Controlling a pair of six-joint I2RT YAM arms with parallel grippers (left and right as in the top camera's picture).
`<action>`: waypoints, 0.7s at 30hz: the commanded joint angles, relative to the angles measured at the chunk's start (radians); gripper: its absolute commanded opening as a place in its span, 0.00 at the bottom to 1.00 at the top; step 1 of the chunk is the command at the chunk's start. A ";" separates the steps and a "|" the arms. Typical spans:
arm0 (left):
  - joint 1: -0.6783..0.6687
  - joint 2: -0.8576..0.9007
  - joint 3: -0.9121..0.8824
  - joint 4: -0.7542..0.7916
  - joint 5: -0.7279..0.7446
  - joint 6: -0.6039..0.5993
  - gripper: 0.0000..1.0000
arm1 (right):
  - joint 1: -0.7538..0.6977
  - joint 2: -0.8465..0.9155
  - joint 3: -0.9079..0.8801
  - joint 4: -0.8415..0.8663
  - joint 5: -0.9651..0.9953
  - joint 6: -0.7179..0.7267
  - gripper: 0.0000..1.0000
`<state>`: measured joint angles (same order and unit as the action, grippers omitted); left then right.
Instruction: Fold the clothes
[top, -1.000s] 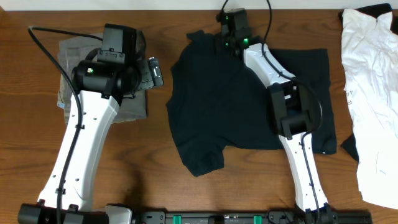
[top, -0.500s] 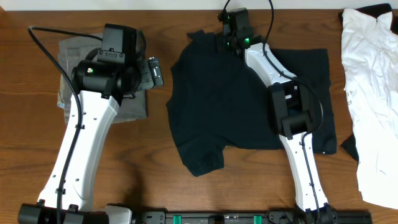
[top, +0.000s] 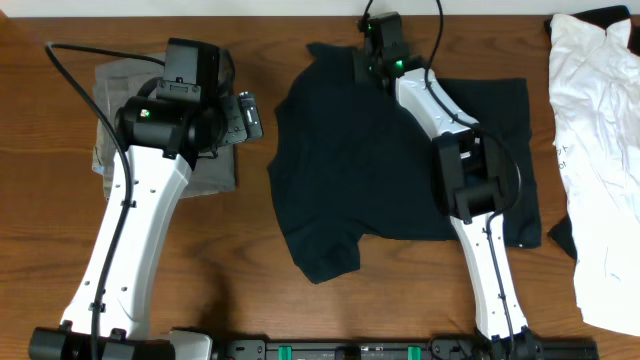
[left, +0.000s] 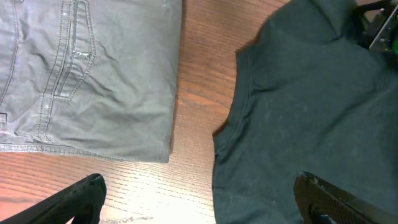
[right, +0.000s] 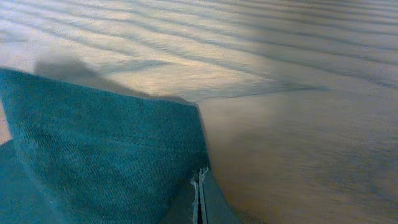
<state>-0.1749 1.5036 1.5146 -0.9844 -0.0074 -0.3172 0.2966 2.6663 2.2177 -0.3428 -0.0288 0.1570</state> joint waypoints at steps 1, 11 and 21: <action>0.002 0.006 -0.005 -0.002 -0.012 -0.001 0.98 | -0.048 0.023 0.008 -0.012 0.058 0.014 0.01; 0.002 0.006 -0.005 -0.002 -0.012 -0.001 0.98 | -0.085 0.020 0.009 0.069 -0.018 -0.002 0.13; 0.001 0.006 -0.005 0.126 -0.012 -0.001 0.98 | -0.124 -0.089 0.196 -0.131 -0.053 0.034 0.49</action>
<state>-0.1749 1.5036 1.5131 -0.8867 -0.0078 -0.3172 0.2028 2.6652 2.3322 -0.4099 -0.0780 0.1631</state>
